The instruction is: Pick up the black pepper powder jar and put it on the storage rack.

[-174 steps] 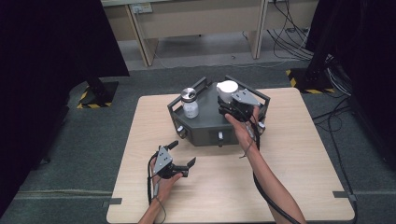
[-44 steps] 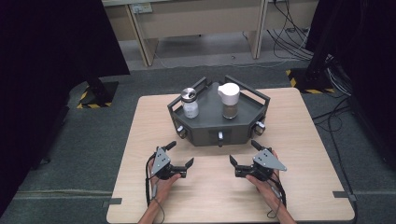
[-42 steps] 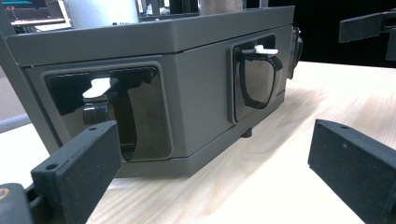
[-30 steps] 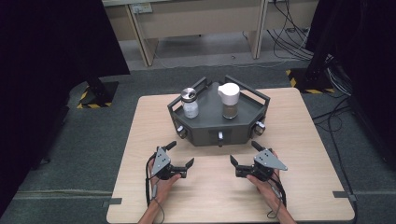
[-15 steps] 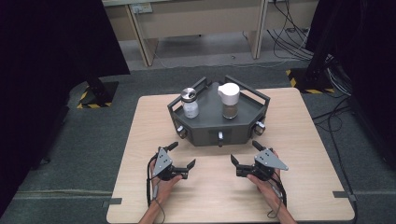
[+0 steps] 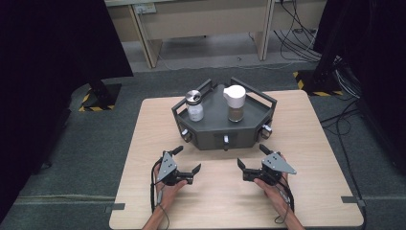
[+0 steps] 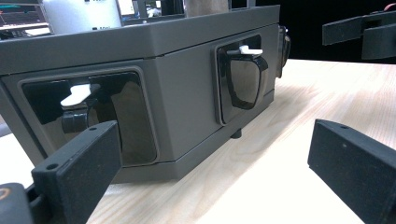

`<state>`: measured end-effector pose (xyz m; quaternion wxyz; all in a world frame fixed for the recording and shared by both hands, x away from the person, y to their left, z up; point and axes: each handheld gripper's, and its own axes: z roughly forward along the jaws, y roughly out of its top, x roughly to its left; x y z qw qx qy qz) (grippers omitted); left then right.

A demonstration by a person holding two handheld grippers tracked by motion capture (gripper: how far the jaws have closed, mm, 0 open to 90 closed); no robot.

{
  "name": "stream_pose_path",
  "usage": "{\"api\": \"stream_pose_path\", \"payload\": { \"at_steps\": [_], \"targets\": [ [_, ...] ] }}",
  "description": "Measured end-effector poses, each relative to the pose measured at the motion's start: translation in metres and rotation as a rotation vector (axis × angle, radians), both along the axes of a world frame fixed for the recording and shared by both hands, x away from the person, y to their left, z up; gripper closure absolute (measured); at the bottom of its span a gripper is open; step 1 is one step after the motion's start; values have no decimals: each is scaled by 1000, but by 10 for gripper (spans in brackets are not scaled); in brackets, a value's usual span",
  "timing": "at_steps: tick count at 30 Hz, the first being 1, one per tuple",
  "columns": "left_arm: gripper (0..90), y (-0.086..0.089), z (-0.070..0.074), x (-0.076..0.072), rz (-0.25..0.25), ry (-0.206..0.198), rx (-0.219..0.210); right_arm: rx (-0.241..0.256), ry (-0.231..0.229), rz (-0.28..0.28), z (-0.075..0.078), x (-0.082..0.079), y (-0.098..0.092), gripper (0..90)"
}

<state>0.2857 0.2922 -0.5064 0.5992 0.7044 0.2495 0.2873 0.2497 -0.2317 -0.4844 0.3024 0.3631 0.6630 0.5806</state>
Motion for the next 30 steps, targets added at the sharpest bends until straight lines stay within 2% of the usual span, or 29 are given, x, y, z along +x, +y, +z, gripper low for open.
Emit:
{"api": "stream_pose_path", "payload": {
  "at_steps": [30],
  "targets": [
    [22, 0, -1, 1, 2, 3, 1, -2, 16, -2, -1, 1, 0, 3]
  ]
}}
